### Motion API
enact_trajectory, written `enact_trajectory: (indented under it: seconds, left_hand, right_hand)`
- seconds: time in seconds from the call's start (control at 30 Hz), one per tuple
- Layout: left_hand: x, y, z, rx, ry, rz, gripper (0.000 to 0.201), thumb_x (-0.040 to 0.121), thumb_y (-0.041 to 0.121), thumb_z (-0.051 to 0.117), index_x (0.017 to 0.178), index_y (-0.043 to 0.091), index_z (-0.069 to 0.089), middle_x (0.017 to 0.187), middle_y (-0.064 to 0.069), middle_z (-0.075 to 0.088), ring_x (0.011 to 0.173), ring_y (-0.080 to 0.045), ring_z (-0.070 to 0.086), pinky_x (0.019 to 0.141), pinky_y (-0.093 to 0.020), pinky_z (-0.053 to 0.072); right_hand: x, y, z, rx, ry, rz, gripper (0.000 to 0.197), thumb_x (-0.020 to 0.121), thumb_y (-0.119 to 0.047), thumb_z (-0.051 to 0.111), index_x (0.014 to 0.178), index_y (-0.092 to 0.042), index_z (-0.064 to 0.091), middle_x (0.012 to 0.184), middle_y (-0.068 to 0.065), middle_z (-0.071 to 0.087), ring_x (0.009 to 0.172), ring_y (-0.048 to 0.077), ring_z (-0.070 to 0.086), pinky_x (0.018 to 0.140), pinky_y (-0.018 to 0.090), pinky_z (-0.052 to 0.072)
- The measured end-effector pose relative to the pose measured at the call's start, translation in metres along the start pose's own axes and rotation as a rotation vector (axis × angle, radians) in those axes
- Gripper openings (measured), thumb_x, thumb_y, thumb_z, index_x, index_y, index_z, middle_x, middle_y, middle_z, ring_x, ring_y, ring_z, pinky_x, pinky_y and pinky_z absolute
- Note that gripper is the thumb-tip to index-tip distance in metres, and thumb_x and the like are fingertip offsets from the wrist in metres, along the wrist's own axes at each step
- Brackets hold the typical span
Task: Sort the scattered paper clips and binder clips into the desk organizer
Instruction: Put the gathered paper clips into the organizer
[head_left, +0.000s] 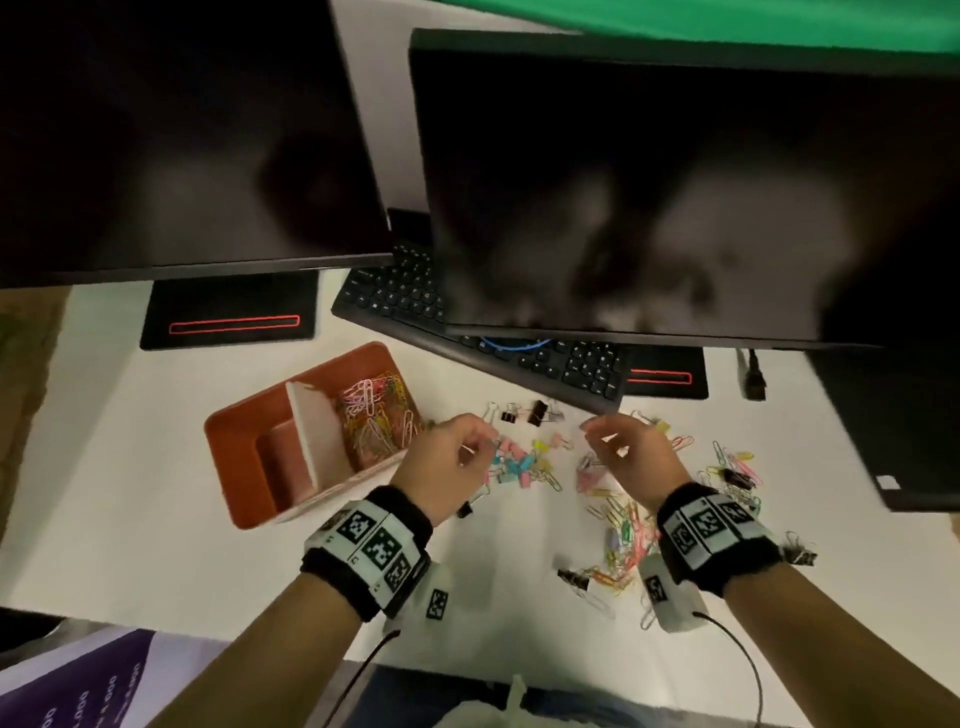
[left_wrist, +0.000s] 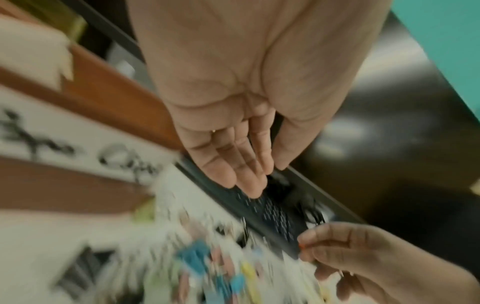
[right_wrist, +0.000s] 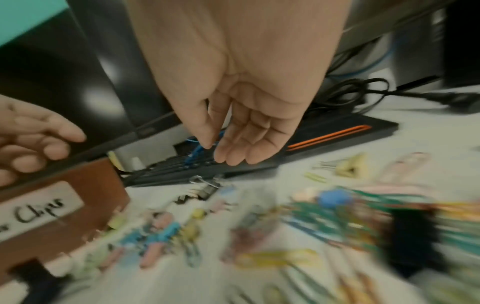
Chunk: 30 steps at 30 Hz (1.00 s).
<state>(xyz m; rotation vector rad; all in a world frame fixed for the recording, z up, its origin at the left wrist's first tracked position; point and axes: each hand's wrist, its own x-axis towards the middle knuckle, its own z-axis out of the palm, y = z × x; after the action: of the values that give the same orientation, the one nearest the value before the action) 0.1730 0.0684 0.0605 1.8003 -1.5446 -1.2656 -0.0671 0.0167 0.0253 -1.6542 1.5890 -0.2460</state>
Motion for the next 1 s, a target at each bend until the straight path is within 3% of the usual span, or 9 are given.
enact_trajectory:
  seconds: [0.13,0.23,0.3,0.47,0.67,0.73,0.87,0.93,1.0]
  left_hand:
    - [0.016,0.0,0.052,0.178,-0.138,-0.003,0.021,0.087,0.016,0.055,0.107,0.018,0.06,0.105,0.001,0.06,0.085,-0.012,0.058,0.083,-0.027,0.051]
    - [0.028,-0.002,0.075,0.404,-0.145,0.009,0.031,0.083,0.017,0.057,0.113,0.023,0.056,0.111,-0.002,0.05,0.098,-0.017,0.051,0.09,-0.033,0.048]
    - [0.034,0.0,0.084,0.518,-0.14,-0.013,0.033,0.082,0.021,0.058,0.114,0.024,0.053,0.114,-0.001,0.047,0.107,-0.02,0.048,0.09,-0.036,0.048]
    - [0.046,-0.006,0.095,0.561,-0.083,-0.124,0.037,0.077,0.022,0.068,0.108,0.018,0.048,0.117,-0.004,0.044,0.107,-0.024,0.049,0.091,-0.037,0.048]
    - [0.047,-0.02,0.091,0.452,-0.04,-0.1,0.029,0.076,0.004,0.064,0.102,0.013,0.054,0.112,-0.004,0.046,0.095,-0.023,0.055,0.083,-0.029,0.049]
    - [0.045,-0.025,0.088,0.438,-0.027,-0.104,0.033,0.075,0.003,0.064,0.105,0.012,0.057,0.114,-0.005,0.046,0.097,-0.023,0.055,0.088,-0.03,0.05]
    - [0.04,-0.035,0.084,0.453,-0.015,-0.117,0.044,0.074,0.002,0.062,0.117,0.011,0.058,0.119,-0.009,0.046,0.108,-0.024,0.051,0.1,-0.031,0.044]
    - [0.037,-0.036,0.082,0.472,-0.012,-0.109,0.045,0.074,0.001,0.06,0.117,0.013,0.058,0.119,-0.008,0.046,0.111,-0.025,0.048,0.1,-0.035,0.044]
    - [0.033,-0.033,0.08,0.52,-0.003,-0.111,0.04,0.077,0.006,0.058,0.115,0.019,0.059,0.12,-0.004,0.047,0.11,-0.023,0.046,0.097,-0.037,0.045]
  right_hand:
    - [-0.005,0.035,-0.012,-0.091,-0.085,0.054,0.026,0.087,-0.01,0.06,0.113,-0.014,0.064,0.113,0.001,0.065,0.089,0.01,0.059,0.079,0.018,0.045]
    - [-0.002,0.043,-0.007,-0.189,-0.146,-0.038,0.032,0.084,-0.01,0.061,0.115,-0.019,0.063,0.119,0.003,0.062,0.1,0.017,0.061,0.093,0.031,0.049]
    - [0.001,0.044,0.0,-0.272,-0.212,-0.093,0.033,0.082,-0.016,0.064,0.113,-0.025,0.062,0.116,0.002,0.059,0.104,0.019,0.058,0.095,0.034,0.048]
    - [0.004,0.038,0.016,-0.337,-0.244,-0.133,0.023,0.083,-0.026,0.062,0.105,-0.026,0.065,0.112,0.002,0.048,0.096,0.023,0.056,0.085,0.034,0.05]
    - [0.007,0.046,0.02,-0.232,-0.248,-0.162,0.008,0.083,-0.016,0.063,0.087,-0.019,0.069,0.104,0.001,0.052,0.084,0.02,0.058,0.08,0.034,0.053]
    - [0.006,0.051,0.017,-0.175,-0.252,-0.175,0.01,0.082,-0.011,0.063,0.085,-0.019,0.068,0.097,0.0,0.056,0.079,0.016,0.058,0.079,0.032,0.053]
    - [-0.002,0.057,0.005,-0.081,-0.2,-0.202,0.01,0.083,-0.008,0.064,0.085,-0.017,0.068,0.089,0.0,0.061,0.076,0.011,0.058,0.073,0.019,0.048]
    - [-0.009,0.059,0.002,-0.037,-0.192,-0.246,0.01,0.083,-0.01,0.066,0.086,-0.019,0.068,0.086,-0.004,0.061,0.069,0.002,0.054,0.067,0.009,0.041]
    - [-0.015,0.061,0.002,-0.048,-0.226,-0.29,0.008,0.084,-0.015,0.066,0.089,-0.021,0.069,0.089,-0.007,0.064,0.067,0.0,0.052,0.066,0.008,0.039]
